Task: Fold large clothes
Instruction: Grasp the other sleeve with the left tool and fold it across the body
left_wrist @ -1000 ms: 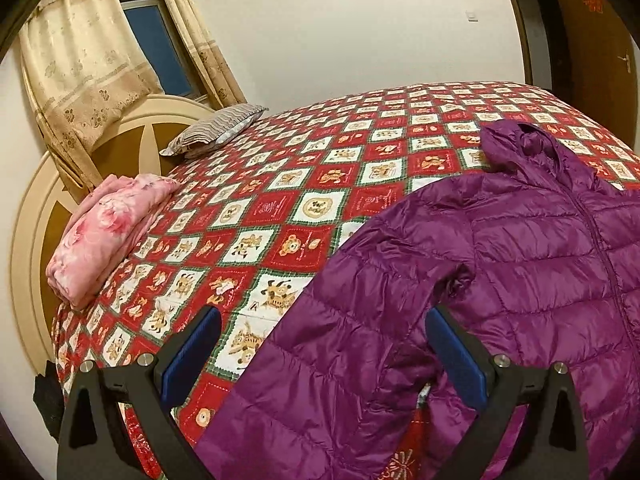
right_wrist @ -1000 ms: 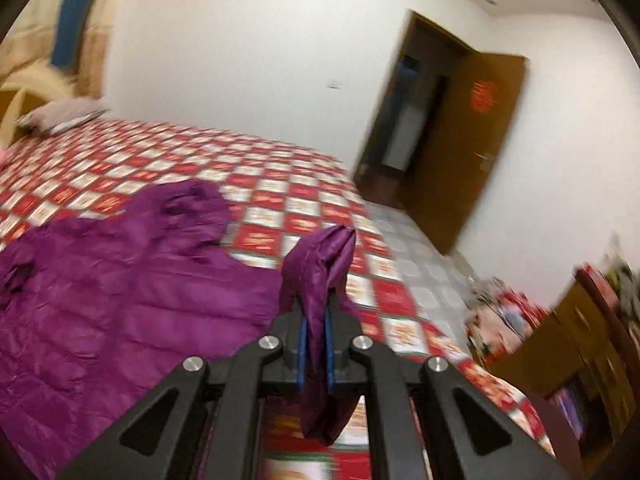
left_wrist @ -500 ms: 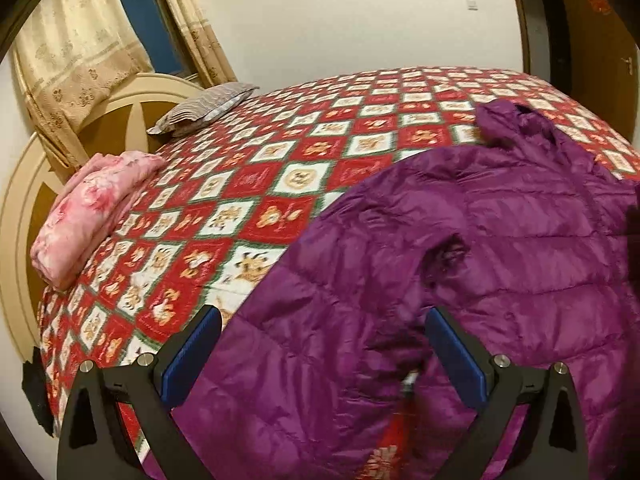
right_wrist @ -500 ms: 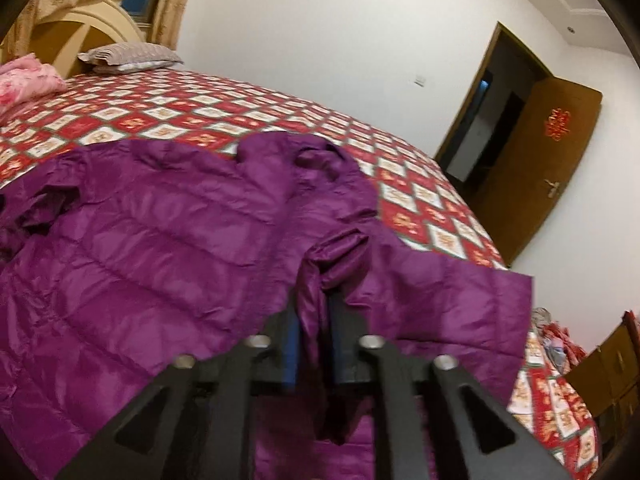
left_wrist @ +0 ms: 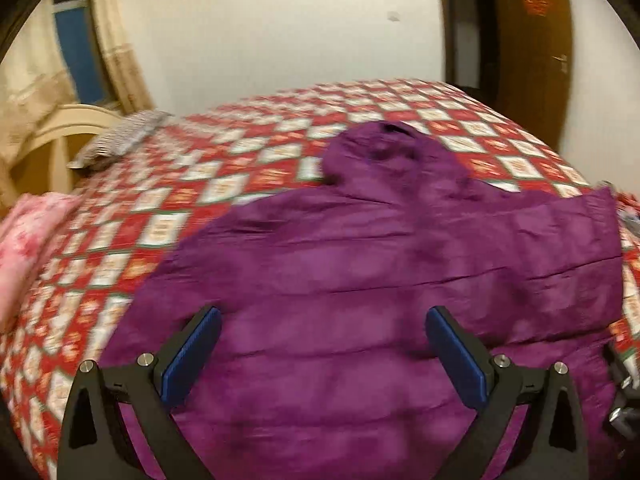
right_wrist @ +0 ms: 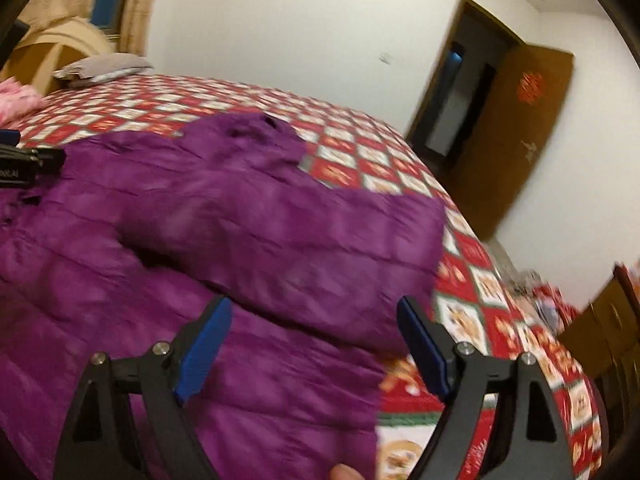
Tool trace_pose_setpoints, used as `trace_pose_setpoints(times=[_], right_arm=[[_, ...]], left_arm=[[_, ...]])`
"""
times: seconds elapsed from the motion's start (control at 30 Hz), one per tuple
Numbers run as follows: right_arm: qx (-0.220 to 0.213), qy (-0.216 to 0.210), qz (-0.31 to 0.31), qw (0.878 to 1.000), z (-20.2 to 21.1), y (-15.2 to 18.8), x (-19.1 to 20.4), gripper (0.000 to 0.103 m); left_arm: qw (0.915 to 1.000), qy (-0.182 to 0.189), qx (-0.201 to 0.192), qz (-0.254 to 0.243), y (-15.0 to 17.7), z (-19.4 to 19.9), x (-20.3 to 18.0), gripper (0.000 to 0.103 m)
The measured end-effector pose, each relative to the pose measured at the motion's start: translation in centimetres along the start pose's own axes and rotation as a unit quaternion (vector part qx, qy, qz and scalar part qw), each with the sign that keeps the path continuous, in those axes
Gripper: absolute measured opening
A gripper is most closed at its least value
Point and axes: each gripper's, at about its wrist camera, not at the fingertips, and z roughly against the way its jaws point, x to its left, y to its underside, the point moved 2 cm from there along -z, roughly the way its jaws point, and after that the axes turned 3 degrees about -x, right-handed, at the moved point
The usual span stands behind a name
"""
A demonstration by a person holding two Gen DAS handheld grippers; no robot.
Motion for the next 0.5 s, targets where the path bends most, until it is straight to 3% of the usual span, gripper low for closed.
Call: trace_pose_setpoints(times=[0.2, 0.23, 0.27, 0.3, 0.33, 0.5], right_arm=[[0.016, -0.001, -0.008, 1.0, -1.1, 1.6, -1.9, 0.087], [0.017, -0.001, -0.008, 1.0, -1.1, 1.9, -2.4, 0.087], [0.021, -0.002, -0.01, 1.0, -1.3, 2.1, -2.6, 0.087], [0.023, -0.001, -0.013, 1.0, -1.4, 2.4, -3.0, 0.087], [0.025, 0.0, -0.017, 1.0, -1.5, 2.6, -3.4, 0.087], [0.028, 0.012, -0.042, 0.999, -1.6, 3.8, -6.2, 0.087]], left_arm=[[0.998, 0.038, 0.04, -0.029, -0.9, -6.0, -6.2, 0.1], [0.9974, 0.046, 0.046, -0.031, -0.8, -6.7, -6.8, 0.079], [0.9955, 0.064, 0.06, -0.034, -0.6, -7.5, -7.5, 0.032], [0.9934, 0.079, 0.075, -0.036, -0.4, -8.1, -7.9, 0.013], [0.9931, 0.08, 0.078, -0.034, -0.4, -8.2, -8.1, 0.011], [0.9966, 0.073, 0.014, -0.036, -1.0, -3.9, -6.3, 0.008]])
